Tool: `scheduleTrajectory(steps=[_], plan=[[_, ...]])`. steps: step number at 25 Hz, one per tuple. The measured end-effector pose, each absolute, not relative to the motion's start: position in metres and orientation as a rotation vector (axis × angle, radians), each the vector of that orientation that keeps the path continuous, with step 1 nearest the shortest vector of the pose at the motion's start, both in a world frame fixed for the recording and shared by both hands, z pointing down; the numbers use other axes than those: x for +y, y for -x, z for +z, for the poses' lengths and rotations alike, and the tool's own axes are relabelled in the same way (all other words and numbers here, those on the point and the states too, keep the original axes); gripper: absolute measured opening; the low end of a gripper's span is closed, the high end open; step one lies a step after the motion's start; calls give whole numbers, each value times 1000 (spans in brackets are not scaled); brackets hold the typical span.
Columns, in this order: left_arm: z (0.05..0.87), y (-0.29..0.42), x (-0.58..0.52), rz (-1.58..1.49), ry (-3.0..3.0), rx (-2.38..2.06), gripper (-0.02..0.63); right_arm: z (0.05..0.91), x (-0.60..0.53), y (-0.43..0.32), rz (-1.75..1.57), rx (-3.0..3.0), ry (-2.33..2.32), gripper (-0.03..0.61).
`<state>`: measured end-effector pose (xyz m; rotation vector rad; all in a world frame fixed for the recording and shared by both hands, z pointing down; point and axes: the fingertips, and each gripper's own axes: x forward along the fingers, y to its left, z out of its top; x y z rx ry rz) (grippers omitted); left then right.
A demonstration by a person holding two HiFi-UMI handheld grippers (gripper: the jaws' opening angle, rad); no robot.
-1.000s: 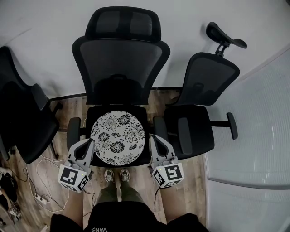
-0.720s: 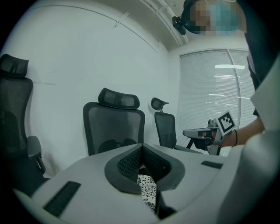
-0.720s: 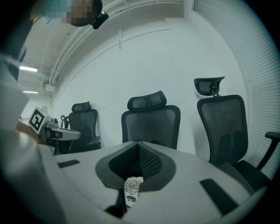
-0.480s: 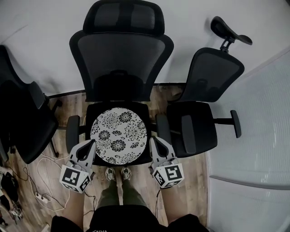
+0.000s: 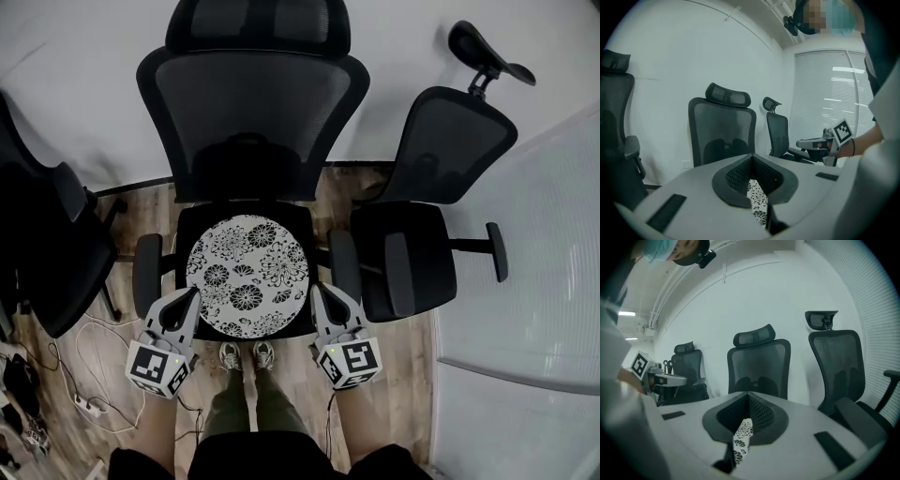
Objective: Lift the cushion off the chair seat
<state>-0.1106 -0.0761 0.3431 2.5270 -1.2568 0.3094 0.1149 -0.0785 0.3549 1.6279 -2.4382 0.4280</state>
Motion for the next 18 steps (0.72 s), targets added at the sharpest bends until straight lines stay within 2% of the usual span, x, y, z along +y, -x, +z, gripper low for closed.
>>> scheduleTrajectory(steps=[18], plan=[[400,113,-83,327,-2465,-1255,11,414,-87,-113,478,-2404,-1612,15]])
